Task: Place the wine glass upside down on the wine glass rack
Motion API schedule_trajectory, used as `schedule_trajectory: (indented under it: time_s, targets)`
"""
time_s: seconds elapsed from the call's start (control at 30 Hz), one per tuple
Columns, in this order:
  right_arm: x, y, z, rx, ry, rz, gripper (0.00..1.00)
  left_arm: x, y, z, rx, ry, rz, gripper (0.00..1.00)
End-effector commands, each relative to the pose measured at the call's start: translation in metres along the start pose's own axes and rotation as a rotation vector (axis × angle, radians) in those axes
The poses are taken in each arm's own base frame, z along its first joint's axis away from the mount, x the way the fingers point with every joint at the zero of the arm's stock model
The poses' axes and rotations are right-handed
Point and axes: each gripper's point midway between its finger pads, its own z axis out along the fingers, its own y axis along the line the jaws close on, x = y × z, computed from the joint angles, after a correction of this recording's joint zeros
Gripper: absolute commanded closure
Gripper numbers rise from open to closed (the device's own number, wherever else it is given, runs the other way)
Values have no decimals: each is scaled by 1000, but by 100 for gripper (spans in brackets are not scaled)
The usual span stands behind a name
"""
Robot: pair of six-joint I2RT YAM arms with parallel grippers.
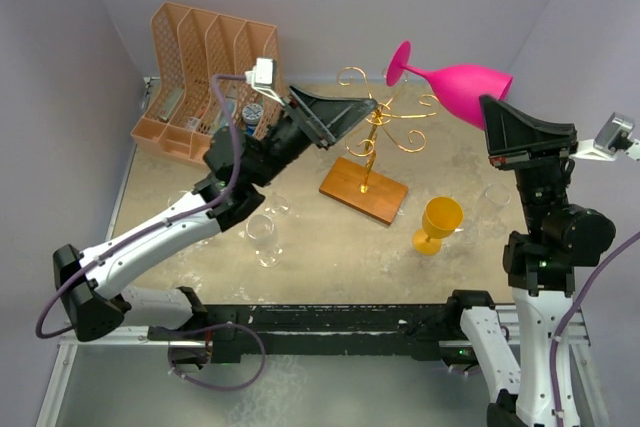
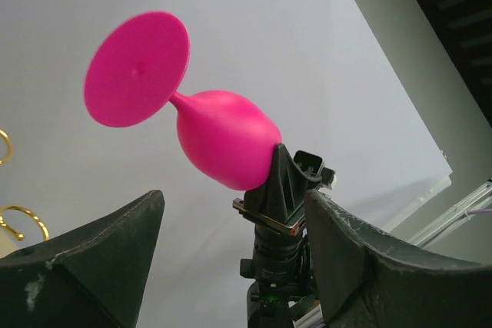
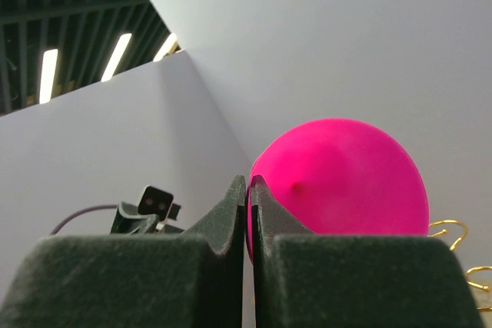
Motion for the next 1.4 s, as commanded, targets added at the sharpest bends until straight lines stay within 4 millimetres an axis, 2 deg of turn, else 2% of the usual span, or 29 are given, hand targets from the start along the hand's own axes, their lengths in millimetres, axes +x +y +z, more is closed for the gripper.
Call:
schedule_trajectory:
  time_s: [0.0, 0.2, 0.3, 0.4, 0.53, 0.67, 0.9, 1.1, 1.3, 1.37]
  targets:
    - [0, 29, -2, -143, 16, 21, 100, 6, -27, 22, 52, -75, 53, 30]
    - [-3, 45, -10, -204, 9, 17, 100, 8, -28, 32, 40, -161, -1, 31]
    - [0, 51, -14, -236, 21, 3, 100, -2, -30, 35, 42, -247, -80, 34]
    - [6, 53, -16, -261, 49, -6, 100, -21, -36, 42, 47, -354, -128, 37]
    - [11, 57, -20, -290, 76, -24, 100, -24, -40, 55, 39, -363, -151, 43]
    - [15, 64, -25, -336, 96, -43, 100, -27, -31, 56, 13, -395, -191, 57]
    - [26, 76, -36, -424, 151, -67, 100, -27, -32, 64, -2, -392, -202, 59]
    - [37, 70, -39, -437, 189, -71, 100, -19, -27, 70, -10, -366, -201, 70]
    - [43, 67, -39, -440, 214, -69, 100, -19, -30, 71, 2, -364, -203, 73]
    - [43, 66, -40, -441, 215, -62, 100, -20, -32, 71, 14, -367, -210, 81]
